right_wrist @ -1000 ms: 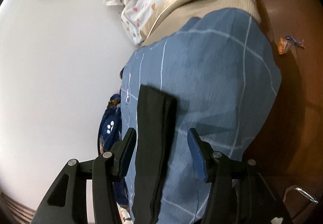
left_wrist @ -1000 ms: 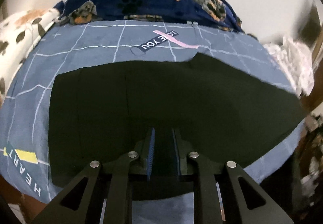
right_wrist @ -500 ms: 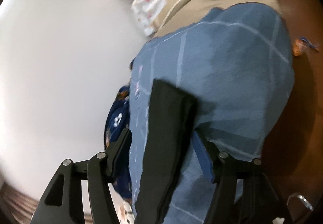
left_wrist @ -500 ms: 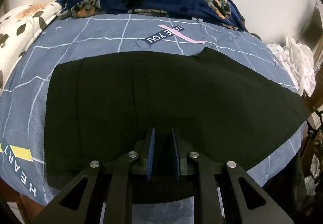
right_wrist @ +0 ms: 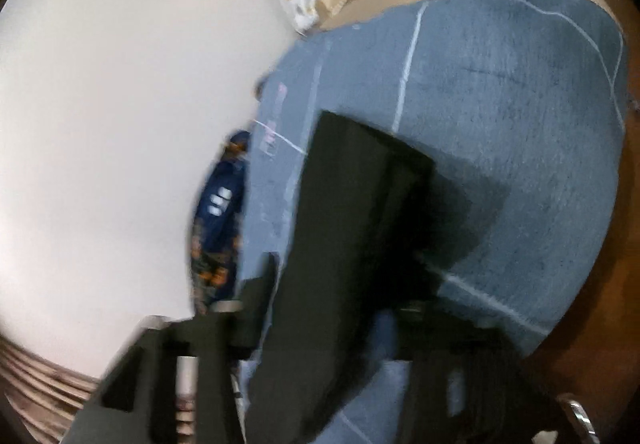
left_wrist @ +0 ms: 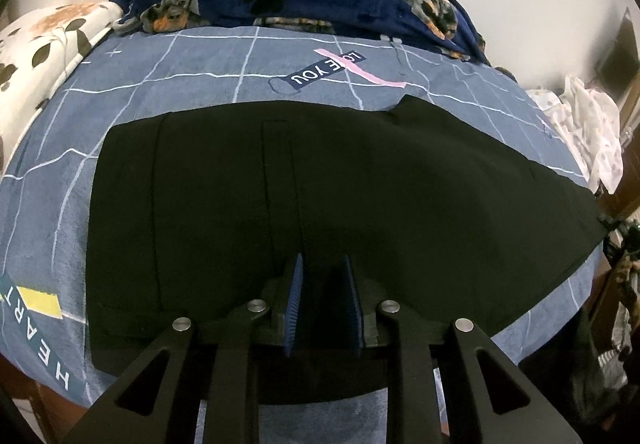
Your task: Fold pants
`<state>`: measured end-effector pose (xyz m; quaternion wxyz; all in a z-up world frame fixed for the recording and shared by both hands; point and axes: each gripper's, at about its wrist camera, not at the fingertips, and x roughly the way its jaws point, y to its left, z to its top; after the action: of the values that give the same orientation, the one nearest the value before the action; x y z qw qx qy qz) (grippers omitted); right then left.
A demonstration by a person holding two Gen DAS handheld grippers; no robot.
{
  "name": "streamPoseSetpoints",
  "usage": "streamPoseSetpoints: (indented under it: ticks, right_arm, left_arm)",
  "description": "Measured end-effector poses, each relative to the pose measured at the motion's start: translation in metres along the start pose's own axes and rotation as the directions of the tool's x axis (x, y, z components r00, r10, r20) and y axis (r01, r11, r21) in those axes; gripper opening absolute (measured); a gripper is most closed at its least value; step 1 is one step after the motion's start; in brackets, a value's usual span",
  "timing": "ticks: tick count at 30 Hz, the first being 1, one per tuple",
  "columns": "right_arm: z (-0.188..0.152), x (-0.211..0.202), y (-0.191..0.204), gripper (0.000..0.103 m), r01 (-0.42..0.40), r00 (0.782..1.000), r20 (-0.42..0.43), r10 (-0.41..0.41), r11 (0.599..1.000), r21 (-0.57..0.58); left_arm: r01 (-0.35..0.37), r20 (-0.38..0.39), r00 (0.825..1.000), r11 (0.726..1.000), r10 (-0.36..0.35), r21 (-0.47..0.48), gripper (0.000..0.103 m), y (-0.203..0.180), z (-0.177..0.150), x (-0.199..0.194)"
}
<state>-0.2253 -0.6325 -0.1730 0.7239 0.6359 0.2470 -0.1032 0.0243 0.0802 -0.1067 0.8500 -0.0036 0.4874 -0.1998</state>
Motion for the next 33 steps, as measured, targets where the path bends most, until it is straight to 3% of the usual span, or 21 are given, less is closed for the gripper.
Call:
streamPoseSetpoints:
  ticks: [13, 23, 30, 33]
  right_arm:
    - [-0.005, -0.010, 0.033, 0.008, 0.088, 0.995, 0.046, -0.083, 0.989, -0.120]
    - [-0.004, -0.003, 0.031, 0.008, 0.107, 0.993, 0.053, -0.103, 0.990, -0.088]
    - [-0.008, -0.002, 0.044, 0.008, 0.128, 0.990, 0.067, -0.121, 0.985, -0.115]
    - [-0.009, -0.003, 0.051, 0.008, 0.129, 0.990, 0.072, -0.120, 0.983, -0.130]
  left_arm:
    - [-0.002, 0.030, 1.000, 1.000, 0.001, 0.014, 0.023, -0.002, 0.004, -0.009]
    - [-0.122, 0.062, 0.991, 0.989, 0.117, 0.082, 0.024, -0.010, 0.005, -0.012]
    - [-0.206, 0.083, 0.977, 0.974, 0.199, 0.093, 0.044, -0.009, 0.007, -0.013]
    - [-0.230, 0.091, 0.971, 0.968, 0.221, 0.101, 0.045, -0.009, 0.007, -0.013]
